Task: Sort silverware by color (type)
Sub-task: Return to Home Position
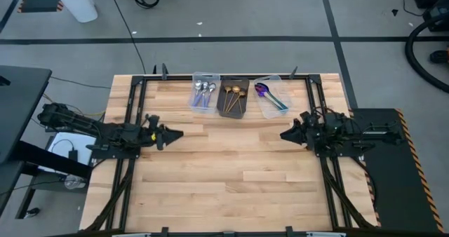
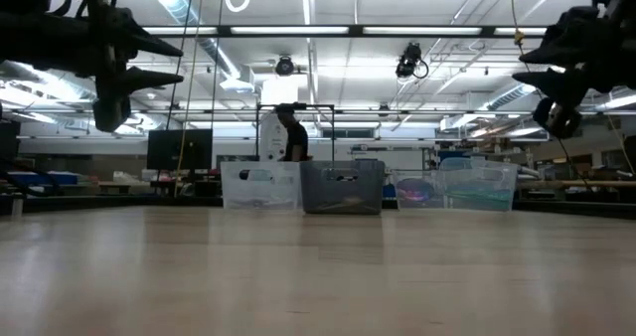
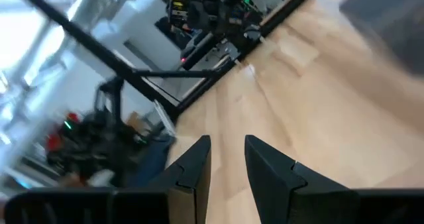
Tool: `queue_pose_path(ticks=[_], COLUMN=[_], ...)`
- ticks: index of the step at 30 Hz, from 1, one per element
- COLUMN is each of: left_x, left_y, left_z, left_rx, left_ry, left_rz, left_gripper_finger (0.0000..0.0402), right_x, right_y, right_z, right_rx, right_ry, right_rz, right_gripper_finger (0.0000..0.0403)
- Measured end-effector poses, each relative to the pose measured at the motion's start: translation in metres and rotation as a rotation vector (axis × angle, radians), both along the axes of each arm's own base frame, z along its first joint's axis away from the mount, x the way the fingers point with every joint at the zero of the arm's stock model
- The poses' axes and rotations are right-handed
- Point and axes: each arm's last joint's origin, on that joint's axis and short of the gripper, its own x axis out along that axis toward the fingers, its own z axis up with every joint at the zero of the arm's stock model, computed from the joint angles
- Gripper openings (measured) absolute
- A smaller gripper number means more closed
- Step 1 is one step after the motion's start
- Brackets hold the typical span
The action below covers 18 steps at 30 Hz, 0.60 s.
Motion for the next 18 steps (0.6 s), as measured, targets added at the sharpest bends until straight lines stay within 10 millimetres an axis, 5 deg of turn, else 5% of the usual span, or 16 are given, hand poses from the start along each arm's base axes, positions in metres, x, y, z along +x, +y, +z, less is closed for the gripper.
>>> queue_pose_path(ticks=[9, 18], left_x=[-0.001, -0.002], left_y=[-0.002, -0.001], left_z=[-0.013, -0.014], left_rx=[0.189, 0.798], left_ry=[0.161, 0.274], left_rz=[-0.108, -0.158], left_gripper_finger=[0.0142, 0.0142], right_x=[0.000, 0.000], right_y=[0.000, 0.000], right_z=[0.000, 0.000], right_rx=[-0.690, -0.691], right_ry=[-0.074, -0.074], right_rz=[0.056, 0.053], right_gripper_finger=[0.0103, 0.0103])
